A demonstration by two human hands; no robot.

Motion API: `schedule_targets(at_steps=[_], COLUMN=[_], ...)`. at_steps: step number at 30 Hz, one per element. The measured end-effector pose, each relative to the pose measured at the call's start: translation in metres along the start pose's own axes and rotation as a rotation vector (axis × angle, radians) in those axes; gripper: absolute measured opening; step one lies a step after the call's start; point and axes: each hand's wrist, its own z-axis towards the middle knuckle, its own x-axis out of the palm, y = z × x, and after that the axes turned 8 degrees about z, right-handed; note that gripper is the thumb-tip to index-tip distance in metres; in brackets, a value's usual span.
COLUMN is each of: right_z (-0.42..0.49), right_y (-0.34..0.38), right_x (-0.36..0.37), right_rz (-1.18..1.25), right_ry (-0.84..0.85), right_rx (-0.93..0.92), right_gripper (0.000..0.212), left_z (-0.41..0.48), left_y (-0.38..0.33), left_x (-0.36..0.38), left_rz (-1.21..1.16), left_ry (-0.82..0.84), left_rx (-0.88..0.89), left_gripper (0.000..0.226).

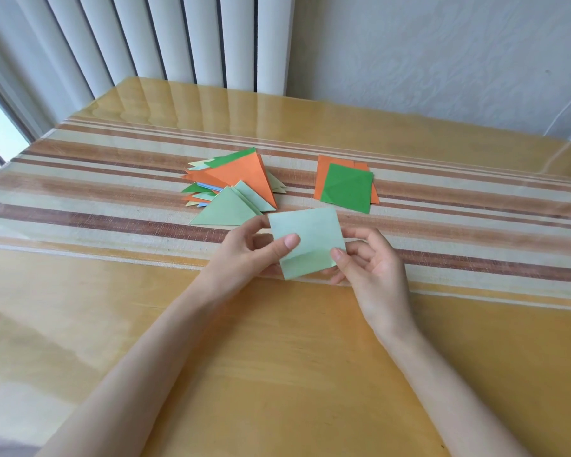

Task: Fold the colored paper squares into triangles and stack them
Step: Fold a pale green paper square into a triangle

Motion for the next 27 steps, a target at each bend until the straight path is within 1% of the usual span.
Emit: schedule_targets(at_steps=[3,7,10,15,18,21,24,25,27], right_z=[0.001,0.002,0.002,0.000,0.001,0.001,-0.001,-0.002,-0.003], right_y=[0.001,0.004,0.004,0.005,0.004,0.001,0.000,-0.001,-0.003], right_x=[0.000,-0.002,-0.005,0.000,0.001,-0.003,-0.005,-0.005,-0.004], right_rz=[0.024,0.112,0.162,0.169,0.161,0.135,0.082,0.035,-0.096], right_ry=[-0.008,0.027,0.062,0.034,0.008,0.044,0.049,0.049,0.060], right_rx=[0.017,0.156,0.226,0.147,0.076,0.027,-0.027,-0.061,-0.160], right_gripper=[0.022,0.017,0.012,0.019,0.023,0.017,0.026,0.026,0.024], left_z=[-0.001,-0.001,-0.001,-0.001,-0.001,-0.002,-0.003,-0.002,-0.001], left_y=[-0.002,-0.001,-0.001,-0.003,-0.004,-0.005,-0.008,-0.009,-0.012], left_x=[0.006,0.006,0.006,0.008,0.008,0.007,0.007,0.007,0.008], left_rz=[0.076,0.074,0.095,-0.002,-0.073,-0.128,-0.176,-0.201,-0.214], left_ry=[0.049,0.016,0.022,0.007,0.031,0.047,0.064,0.068,0.073], left_rx=[0.022,0.031,0.041,-0.019,-0.040,-0.038,-0.058,-0.086,-0.156], left_gripper=[0.045,0.027,0.022,0.010,0.012,0.013,0.020,0.029,0.056])
